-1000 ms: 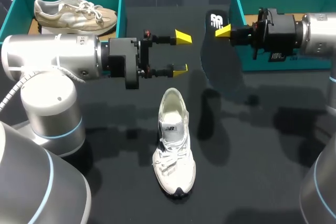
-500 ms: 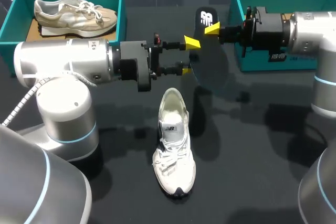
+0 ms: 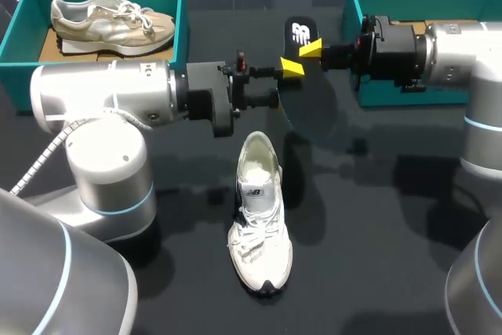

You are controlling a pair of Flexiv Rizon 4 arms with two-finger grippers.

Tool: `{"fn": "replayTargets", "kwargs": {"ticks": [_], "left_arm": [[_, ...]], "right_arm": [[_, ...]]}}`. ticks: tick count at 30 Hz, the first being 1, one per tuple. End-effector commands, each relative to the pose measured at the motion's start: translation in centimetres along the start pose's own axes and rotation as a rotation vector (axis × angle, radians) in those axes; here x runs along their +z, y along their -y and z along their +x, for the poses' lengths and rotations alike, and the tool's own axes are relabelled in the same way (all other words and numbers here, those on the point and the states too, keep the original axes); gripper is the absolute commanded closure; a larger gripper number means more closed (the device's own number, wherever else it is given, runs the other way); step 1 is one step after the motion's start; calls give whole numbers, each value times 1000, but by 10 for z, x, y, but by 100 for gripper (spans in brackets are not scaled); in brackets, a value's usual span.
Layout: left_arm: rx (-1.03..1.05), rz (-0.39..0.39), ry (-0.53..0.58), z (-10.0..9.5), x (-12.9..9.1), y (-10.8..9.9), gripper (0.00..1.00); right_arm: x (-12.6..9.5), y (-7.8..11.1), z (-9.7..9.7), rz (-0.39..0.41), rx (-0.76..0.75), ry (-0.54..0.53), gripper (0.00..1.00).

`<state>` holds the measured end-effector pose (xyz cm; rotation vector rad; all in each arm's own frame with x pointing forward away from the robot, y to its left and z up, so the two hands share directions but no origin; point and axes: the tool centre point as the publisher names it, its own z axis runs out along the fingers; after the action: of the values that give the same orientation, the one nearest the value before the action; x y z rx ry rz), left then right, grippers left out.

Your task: Take the shoe out of the shoebox, open the shoe tongue, remove and reinsert the insole, then place the shoe into the shoebox

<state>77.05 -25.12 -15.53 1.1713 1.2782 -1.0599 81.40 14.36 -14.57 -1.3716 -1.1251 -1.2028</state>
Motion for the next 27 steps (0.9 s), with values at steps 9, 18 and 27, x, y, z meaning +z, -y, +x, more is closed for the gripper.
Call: {"fn": "replayTargets", "kwargs": {"ticks": [9, 18, 27], "left_arm": [[13, -11, -12, 4, 10, -3, 54], [22, -14, -15, 6, 14, -4, 55], [35, -7, -19, 7, 19, -2, 67]], "right_arm": [[0, 3, 0, 20, 14, 0, 100], [1, 7, -4, 29, 33, -4, 100], [0, 7, -6, 28, 42, -8, 100]]}}
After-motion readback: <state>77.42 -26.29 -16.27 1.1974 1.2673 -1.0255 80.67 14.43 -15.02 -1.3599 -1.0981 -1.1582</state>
